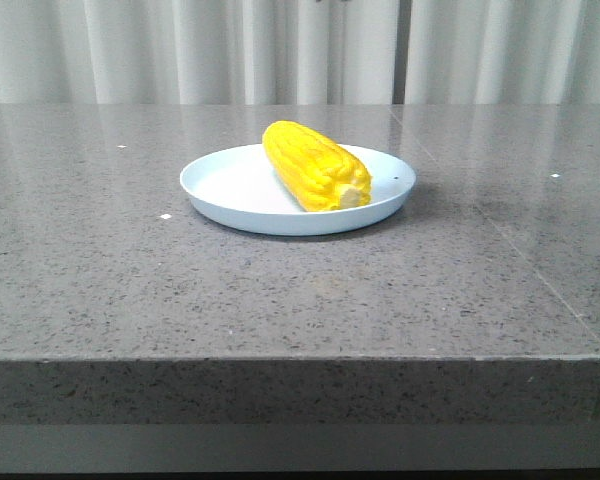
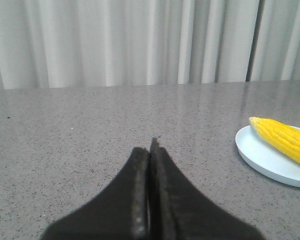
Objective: Place corn on plate with both arms
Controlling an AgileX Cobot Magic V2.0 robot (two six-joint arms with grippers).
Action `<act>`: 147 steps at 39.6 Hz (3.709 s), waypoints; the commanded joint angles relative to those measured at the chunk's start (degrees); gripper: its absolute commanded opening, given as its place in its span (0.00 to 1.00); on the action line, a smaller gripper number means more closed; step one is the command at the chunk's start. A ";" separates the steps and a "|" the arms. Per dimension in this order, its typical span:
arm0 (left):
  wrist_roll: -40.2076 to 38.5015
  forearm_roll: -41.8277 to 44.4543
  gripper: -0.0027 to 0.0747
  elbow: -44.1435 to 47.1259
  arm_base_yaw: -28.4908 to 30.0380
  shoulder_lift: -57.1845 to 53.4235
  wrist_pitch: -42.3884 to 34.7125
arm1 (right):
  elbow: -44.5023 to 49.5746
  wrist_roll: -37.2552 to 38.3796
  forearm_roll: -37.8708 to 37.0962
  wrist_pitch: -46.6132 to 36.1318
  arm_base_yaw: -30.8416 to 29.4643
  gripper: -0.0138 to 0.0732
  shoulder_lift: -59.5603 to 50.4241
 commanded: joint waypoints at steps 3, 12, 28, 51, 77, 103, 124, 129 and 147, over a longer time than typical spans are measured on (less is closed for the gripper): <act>-0.58 -0.08 0.01 -1.22 0.10 -0.73 -4.41 | -1.89 -0.05 -1.93 -4.66 -0.15 0.12 -3.66; -0.58 -0.08 0.01 -1.22 0.10 -0.73 -4.41 | -1.89 -0.05 -1.99 -5.30 -0.15 0.08 -3.73; -0.58 -0.08 0.01 -1.22 0.10 -0.73 -4.41 | -0.29 -0.05 -2.06 -0.52 -9.97 0.08 -8.26; -0.58 -0.08 0.01 -1.22 0.10 -0.73 -4.41 | 27.75 -0.10 -5.99 -8.35 -20.64 0.08 -35.48; -0.58 -0.08 0.01 -1.22 0.10 -0.73 -4.41 | 65.21 -0.10 -8.70 -31.09 -20.64 0.08 -76.09; -0.58 -0.08 0.01 -1.22 0.10 -0.73 -4.41 | 70.26 -0.10 -9.65 -36.62 -20.64 0.08 -82.14; -0.58 -0.08 0.01 -1.22 0.10 -0.73 -4.41 | 70.26 -0.10 -9.65 -36.57 -20.64 0.08 -82.14; -0.58 -0.08 0.01 -1.22 0.10 -0.73 -4.41 | 70.26 -0.10 -9.65 -36.57 -20.64 0.08 -82.14; 0.24 -1.39 0.01 3.15 3.68 -1.00 -8.07 | 70.26 -0.10 -9.65 -36.52 -20.64 0.08 -82.14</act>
